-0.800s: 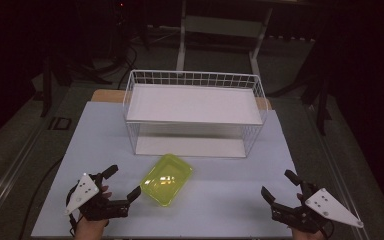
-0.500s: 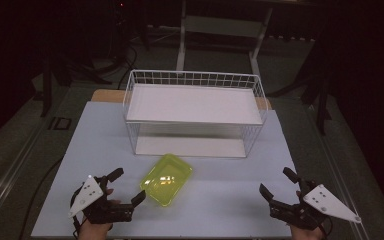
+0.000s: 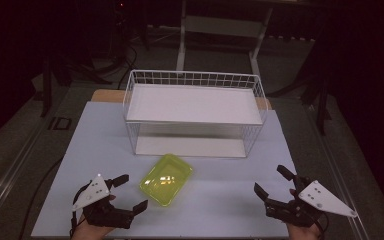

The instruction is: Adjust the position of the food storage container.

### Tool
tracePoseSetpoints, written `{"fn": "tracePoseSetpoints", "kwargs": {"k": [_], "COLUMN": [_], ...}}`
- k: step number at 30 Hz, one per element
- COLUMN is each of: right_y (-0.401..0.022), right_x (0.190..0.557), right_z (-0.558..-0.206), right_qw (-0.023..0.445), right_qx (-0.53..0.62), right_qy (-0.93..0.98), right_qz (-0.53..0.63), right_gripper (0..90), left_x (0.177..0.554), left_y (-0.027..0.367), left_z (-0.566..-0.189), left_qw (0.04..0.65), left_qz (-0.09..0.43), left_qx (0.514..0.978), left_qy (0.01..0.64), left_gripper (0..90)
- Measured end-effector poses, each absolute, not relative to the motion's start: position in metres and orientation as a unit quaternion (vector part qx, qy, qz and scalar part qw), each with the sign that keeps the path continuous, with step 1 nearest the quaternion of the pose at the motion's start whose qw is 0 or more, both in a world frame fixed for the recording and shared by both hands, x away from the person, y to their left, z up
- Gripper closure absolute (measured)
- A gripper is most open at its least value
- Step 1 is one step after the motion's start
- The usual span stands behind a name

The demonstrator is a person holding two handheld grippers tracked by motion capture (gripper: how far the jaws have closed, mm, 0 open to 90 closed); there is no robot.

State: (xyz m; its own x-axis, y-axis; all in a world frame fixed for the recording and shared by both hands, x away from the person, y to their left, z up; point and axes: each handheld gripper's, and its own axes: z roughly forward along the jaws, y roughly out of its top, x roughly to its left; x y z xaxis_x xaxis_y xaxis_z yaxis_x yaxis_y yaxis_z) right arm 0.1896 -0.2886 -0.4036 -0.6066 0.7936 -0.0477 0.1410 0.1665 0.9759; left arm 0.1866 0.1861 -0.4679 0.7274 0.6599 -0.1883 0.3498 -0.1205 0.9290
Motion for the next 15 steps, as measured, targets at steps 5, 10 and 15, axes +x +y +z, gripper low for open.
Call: {"fn": "tracePoseSetpoints", "kwargs": {"k": [5,10,15], "right_y": [-0.284,-0.282,-0.281], "right_x": [0.195,0.196,0.194], "right_z": [-0.399,-0.394,-0.394], "right_qw": [0.262,0.266,0.266], "right_qx": [0.329,0.322,0.32], "right_qy": [0.709,0.711,0.707], "right_qz": [0.566,0.566,0.572], "right_gripper": [13.4,13.6,13.7], "left_x": [0.193,0.198,0.203], "left_y": [0.191,0.189,0.18], "left_z": [-0.477,-0.488,-0.503], "left_qw": [0.528,0.479,0.443], "left_qz": [0.135,0.151,0.142], "left_qx": [0.764,0.796,0.817], "left_qy": [0.345,0.339,0.339], "left_gripper": [36.1,64.7,87.4]}}
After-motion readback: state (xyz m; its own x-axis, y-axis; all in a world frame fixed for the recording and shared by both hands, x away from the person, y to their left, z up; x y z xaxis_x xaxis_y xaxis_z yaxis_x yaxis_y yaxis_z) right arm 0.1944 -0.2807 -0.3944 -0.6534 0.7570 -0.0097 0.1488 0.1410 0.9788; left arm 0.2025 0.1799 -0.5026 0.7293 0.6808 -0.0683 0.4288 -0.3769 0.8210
